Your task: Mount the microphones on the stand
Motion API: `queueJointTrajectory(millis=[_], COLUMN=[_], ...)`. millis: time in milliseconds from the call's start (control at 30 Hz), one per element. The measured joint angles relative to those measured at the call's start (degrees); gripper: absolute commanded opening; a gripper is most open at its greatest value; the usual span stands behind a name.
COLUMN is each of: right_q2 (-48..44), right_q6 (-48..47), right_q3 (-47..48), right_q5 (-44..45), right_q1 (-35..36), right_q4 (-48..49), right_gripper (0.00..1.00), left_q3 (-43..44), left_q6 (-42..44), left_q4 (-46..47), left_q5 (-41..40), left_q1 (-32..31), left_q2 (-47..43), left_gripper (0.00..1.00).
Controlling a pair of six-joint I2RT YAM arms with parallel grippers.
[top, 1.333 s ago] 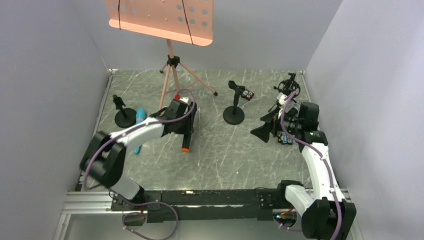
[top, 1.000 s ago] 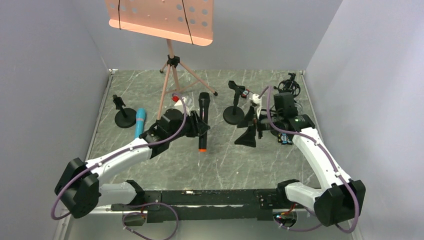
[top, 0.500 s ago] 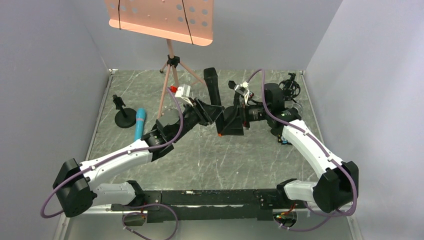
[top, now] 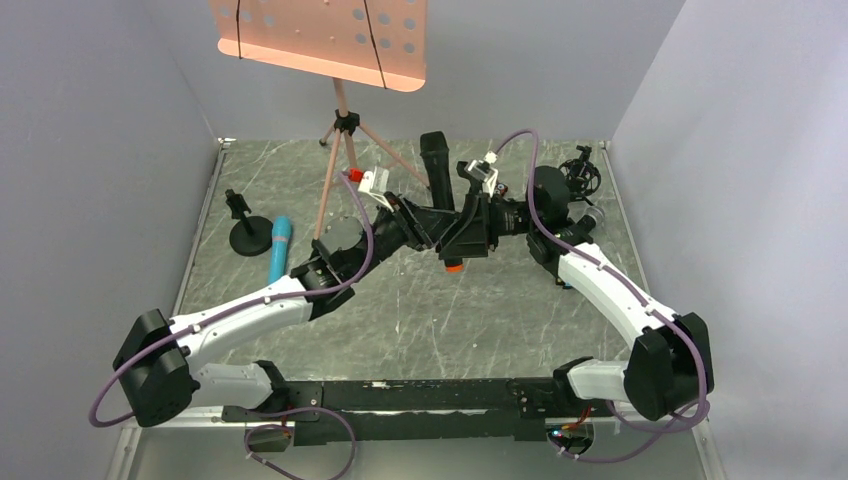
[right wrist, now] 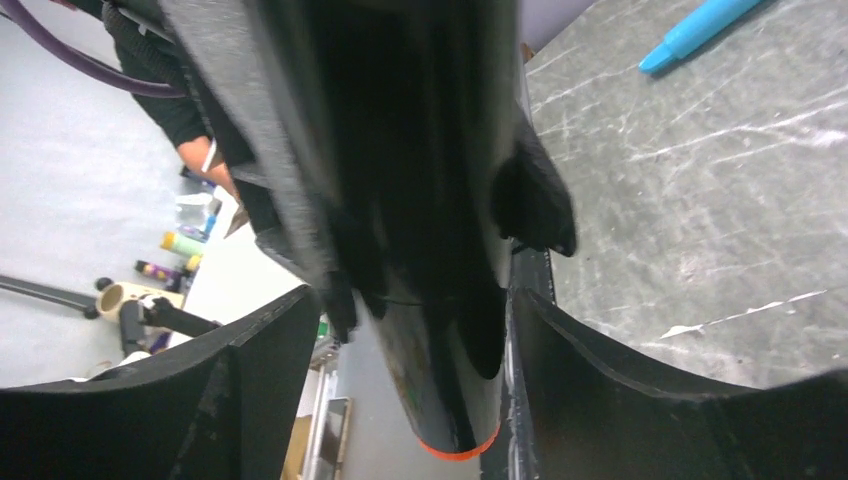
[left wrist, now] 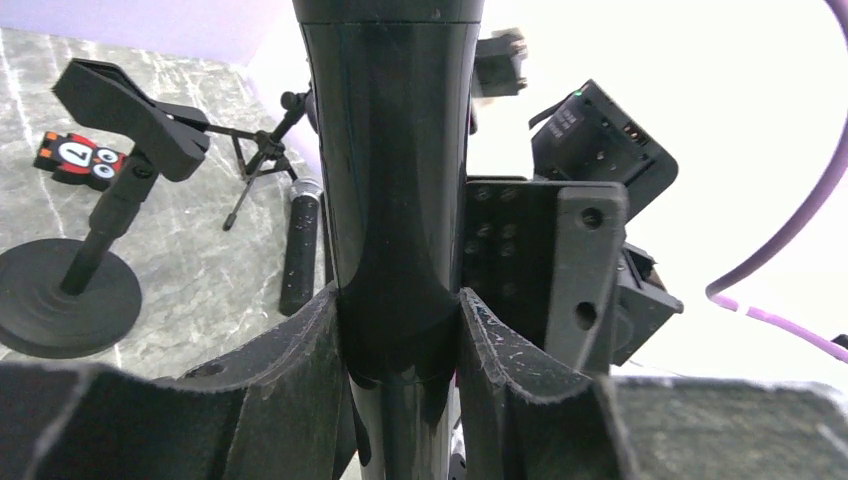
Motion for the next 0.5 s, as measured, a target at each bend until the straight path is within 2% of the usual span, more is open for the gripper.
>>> queueJointTrajectory(millis=[100, 133, 233, 300, 367, 400, 500], right_q2=[0.0, 0.0, 0.0, -0.09, -0.42, -0.59, -0.92], right_q6=[4.42, 5.03, 6.36, 5.46, 5.25, 5.16, 4.57], right_q3=[-2.01, -2.1, -2.1, -2.1, -2.14, -2.14, -2.14], right_q5=[-0.44, -0.55, -0.85, -1.29, -1.31, -1.31, -1.27], right_q1=[0.0, 0.0, 0.0, -0.02, 0.0, -0.02, -0.09], right_q4=[3.58, 4.04, 5.92, 7.65, 8.24, 8.13, 7.56], right_gripper=[0.62, 0.55, 0.17, 0.06, 0.0, 0.0, 0.0], left_q3=[0.37, 0.39, 0.39, 0.44, 0.46, 0.44, 0.39], left_q6=[0.0, 0.0, -0.2, -1.27, -1.64, -1.53, -1.51], left_q4=[0.94, 1.4, 2.69, 3.17, 3.85, 3.82, 3.93], left_q5=[1.25, 1.44, 1.92, 1.64, 1.75, 1.75, 1.86], left_q1=[-0.17, -0.26, -0.35, -0.39, -0.42, -0.48, -0.52], left_q2=[0.52, 0.57, 0.57, 0.57, 0.59, 0.52, 0.46], left_gripper=[0.0, 0.0, 0.01, 0.03, 0.07, 0.18, 0.67])
